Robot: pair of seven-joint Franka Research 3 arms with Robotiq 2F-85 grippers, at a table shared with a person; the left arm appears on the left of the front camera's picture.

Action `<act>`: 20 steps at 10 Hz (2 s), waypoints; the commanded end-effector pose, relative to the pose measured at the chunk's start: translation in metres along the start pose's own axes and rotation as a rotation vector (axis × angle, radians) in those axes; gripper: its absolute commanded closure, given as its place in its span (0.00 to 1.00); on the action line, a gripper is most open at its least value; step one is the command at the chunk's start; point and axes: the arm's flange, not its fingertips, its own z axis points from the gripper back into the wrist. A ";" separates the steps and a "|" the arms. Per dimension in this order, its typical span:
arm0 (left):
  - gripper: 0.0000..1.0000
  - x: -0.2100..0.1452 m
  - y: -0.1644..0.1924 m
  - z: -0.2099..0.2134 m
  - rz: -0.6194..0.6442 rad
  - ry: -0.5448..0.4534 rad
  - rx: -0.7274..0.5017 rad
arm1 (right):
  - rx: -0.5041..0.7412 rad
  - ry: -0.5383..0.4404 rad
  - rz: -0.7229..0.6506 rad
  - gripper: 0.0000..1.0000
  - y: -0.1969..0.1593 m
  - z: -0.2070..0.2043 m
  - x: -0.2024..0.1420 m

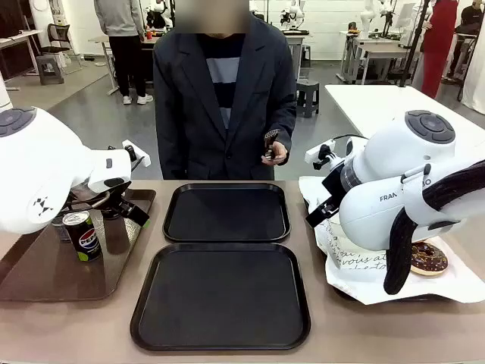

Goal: Set up donuts and drinks on trays.
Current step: Pick up one Pepsi coke and place it on the Flat Tray.

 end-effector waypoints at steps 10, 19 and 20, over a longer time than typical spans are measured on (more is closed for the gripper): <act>0.00 0.000 0.000 0.000 0.000 0.000 0.000 | 0.000 0.000 0.000 0.00 0.000 0.000 0.000; 0.00 -0.099 -0.041 0.146 -0.143 0.247 -0.103 | 0.136 0.429 -0.048 0.00 0.050 0.119 -0.109; 0.00 -0.107 -0.040 0.153 -0.142 0.243 -0.114 | 0.133 0.464 -0.052 0.00 0.052 0.122 -0.120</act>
